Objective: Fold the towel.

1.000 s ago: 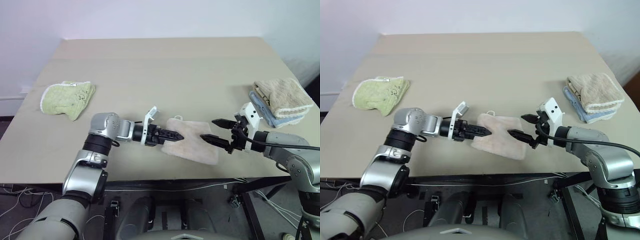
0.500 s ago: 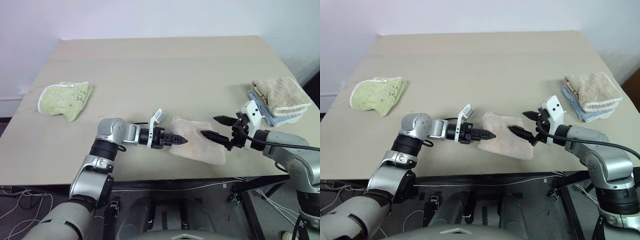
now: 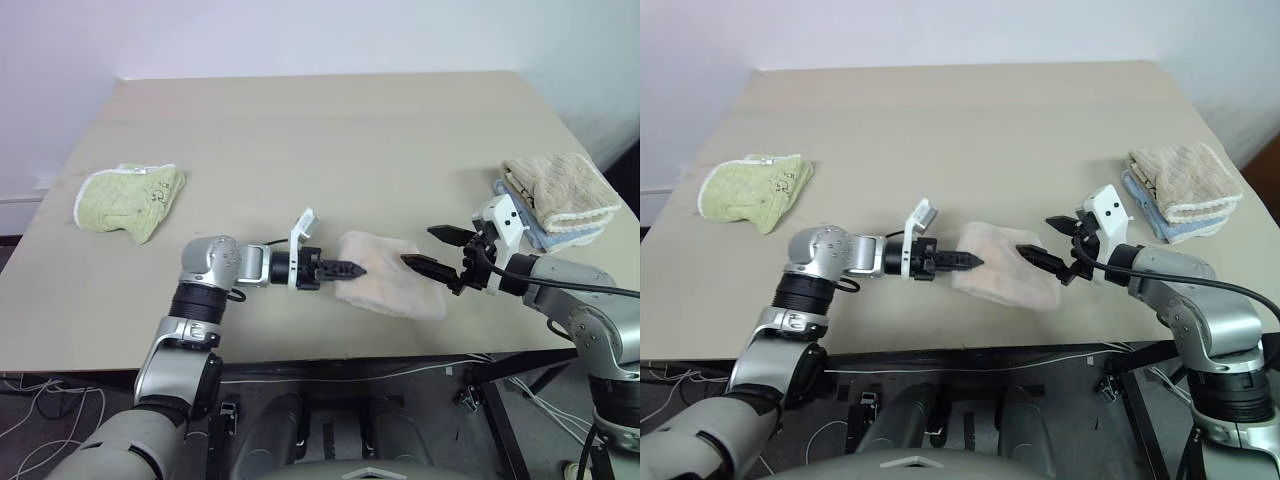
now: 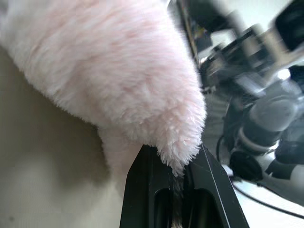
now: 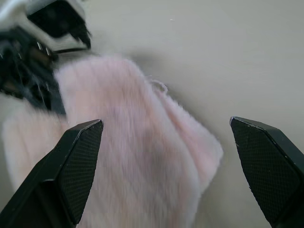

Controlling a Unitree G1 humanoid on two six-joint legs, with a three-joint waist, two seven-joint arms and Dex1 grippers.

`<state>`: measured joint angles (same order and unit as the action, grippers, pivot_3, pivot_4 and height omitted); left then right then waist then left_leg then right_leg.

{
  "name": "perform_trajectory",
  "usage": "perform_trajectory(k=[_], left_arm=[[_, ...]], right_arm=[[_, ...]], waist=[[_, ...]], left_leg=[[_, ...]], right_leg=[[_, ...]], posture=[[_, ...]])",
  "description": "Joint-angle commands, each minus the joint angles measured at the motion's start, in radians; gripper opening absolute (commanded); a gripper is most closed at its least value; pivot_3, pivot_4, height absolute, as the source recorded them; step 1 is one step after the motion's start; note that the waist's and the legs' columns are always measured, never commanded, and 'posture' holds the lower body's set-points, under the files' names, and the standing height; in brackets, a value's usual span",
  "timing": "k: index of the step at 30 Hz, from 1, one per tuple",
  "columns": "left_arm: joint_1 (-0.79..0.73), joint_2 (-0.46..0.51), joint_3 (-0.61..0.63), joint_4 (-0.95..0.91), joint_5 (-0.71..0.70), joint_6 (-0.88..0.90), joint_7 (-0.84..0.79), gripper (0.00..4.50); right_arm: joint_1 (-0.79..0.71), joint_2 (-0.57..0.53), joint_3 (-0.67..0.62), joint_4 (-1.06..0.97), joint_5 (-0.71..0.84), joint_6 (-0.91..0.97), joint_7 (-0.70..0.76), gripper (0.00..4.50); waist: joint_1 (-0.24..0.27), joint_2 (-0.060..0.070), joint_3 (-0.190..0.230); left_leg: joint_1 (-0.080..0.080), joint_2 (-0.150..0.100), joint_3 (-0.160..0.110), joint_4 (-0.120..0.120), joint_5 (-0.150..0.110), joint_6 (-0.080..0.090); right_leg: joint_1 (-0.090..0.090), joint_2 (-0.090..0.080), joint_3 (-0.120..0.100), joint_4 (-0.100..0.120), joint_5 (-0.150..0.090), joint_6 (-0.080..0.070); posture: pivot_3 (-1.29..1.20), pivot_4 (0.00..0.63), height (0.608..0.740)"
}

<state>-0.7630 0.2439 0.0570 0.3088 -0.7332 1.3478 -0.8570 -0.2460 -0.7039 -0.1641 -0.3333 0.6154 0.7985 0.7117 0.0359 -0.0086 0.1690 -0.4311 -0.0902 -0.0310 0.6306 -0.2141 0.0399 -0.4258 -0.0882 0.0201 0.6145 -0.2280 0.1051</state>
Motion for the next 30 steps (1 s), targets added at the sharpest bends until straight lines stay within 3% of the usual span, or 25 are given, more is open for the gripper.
perform_trajectory(k=[1,9,13,21,30], left_arm=[[-0.083,0.03,0.156,-0.045,-0.04,-0.043,0.087,0.04],[-0.262,0.114,0.455,0.042,-0.068,-0.049,0.347,0.04],[-0.315,0.189,0.518,0.09,-0.042,-0.115,0.432,0.04],[-0.359,0.419,0.551,0.252,0.047,-0.311,0.501,0.04],[-0.339,0.634,0.52,0.46,0.146,-0.519,0.403,0.04]], right_arm=[[-0.027,0.018,-0.047,0.007,0.033,-0.015,-0.005,4.5],[-0.064,0.061,0.014,0.056,0.012,-0.036,0.001,4.5],[-0.107,0.083,0.047,0.105,-0.001,-0.054,0.016,4.5],[-0.161,0.097,0.112,0.179,-0.045,-0.089,0.067,4.5],[-0.217,0.103,0.149,0.235,-0.066,-0.107,0.115,4.5]], waist=[[0.001,0.0,0.0],[0.0,-0.001,0.001],[-0.002,-0.002,0.001],[-0.017,-0.002,0.001],[-0.027,-0.003,0.002]], left_leg=[[0.0,0.0,0.0,0.0,0.0,0.0],[0.0,0.0,0.0,0.0,0.0,0.0],[0.0,0.0,0.0,0.0,0.001,-0.002],[0.0,0.0,0.0,0.0,0.001,-0.002],[0.0,0.0,0.0,0.0,0.002,-0.002]], right_leg=[[0.0,0.0,0.0,0.0,0.0,0.0],[0.0,0.001,0.0,0.001,0.001,0.001],[-0.001,0.002,-0.001,0.002,0.001,0.002],[-0.002,0.002,-0.001,0.004,0.001,0.002],[-0.002,0.002,-0.001,0.005,0.001,0.002]], posture=[[0.0,0.15,0.74],[0.0,0.15,0.74],[0.0,0.15,0.74],[0.0,0.15,0.74],[0.0,0.15,0.74]])
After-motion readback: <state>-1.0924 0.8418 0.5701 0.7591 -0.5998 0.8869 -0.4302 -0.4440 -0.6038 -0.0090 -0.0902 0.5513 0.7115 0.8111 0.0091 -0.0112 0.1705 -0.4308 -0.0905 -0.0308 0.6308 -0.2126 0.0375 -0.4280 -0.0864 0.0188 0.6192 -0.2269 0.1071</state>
